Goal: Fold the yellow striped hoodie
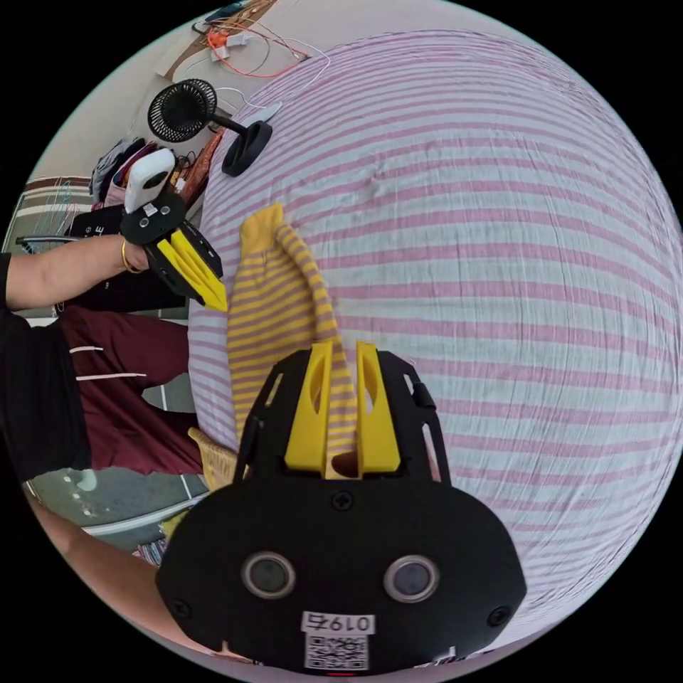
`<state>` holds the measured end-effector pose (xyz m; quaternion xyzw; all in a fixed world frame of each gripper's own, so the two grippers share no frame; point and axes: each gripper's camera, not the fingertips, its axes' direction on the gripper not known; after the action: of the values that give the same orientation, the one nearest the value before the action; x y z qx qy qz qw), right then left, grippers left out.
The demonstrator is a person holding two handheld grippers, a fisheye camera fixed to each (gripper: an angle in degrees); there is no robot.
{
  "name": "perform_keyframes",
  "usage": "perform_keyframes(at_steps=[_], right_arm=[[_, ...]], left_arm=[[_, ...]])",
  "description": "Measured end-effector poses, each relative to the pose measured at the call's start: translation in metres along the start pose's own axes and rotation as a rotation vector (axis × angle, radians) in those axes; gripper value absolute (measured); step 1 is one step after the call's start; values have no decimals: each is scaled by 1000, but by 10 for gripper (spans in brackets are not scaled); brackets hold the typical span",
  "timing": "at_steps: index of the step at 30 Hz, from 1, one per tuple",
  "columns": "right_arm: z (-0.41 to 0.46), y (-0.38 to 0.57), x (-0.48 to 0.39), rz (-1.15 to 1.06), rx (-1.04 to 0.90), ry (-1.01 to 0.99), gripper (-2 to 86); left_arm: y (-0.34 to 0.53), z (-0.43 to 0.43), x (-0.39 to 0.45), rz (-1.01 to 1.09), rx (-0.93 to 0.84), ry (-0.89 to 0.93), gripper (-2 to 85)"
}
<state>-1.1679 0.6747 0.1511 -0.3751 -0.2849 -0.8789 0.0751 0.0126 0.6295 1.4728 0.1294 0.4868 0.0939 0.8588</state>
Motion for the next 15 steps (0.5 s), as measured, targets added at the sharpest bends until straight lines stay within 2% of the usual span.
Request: perform_keyframes(at_steps=[5, 15], right_arm=[[41, 9, -3, -34, -137, -24, 11], [74, 53, -4, -30, -71, 56, -10]], left_arm=[[6, 44, 28, 8, -126, -90, 16], [39, 88, 113, 215, -261, -309, 77]])
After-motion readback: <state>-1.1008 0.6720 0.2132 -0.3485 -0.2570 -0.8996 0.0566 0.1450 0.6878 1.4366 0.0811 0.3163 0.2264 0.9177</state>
